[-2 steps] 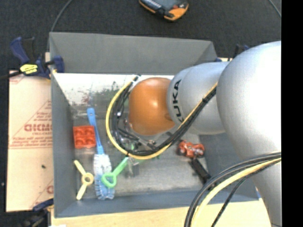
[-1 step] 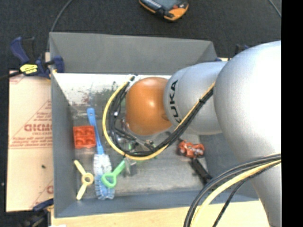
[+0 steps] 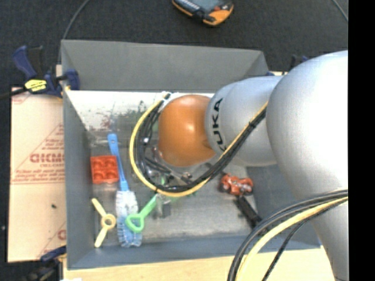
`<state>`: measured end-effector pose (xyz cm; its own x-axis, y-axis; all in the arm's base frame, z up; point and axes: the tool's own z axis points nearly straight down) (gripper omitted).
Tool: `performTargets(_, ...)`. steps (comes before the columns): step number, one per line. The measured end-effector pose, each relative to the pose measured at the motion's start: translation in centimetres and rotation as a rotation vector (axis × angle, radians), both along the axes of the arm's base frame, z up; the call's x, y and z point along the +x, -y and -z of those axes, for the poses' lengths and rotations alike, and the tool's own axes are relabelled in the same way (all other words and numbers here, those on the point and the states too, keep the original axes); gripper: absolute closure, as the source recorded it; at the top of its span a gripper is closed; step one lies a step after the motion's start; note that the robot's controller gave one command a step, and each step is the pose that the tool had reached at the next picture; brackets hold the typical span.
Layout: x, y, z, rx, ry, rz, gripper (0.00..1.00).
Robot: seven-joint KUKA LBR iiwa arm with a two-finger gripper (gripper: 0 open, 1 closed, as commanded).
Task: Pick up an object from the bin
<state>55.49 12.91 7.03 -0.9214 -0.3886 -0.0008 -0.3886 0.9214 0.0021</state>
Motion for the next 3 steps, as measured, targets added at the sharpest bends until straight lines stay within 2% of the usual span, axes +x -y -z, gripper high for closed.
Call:
performTargets(1, -0.01, -0.41, -0.09, 0.001, 0.002, -0.001, 0.0)
performTargets(2, 0.09, -0.11, -0.11, 0.002, 0.002, 0.006, 1.0)
performTargets(3, 0.09, -0.1, -0.15, 0.002, 0.002, 0.007, 1.0)
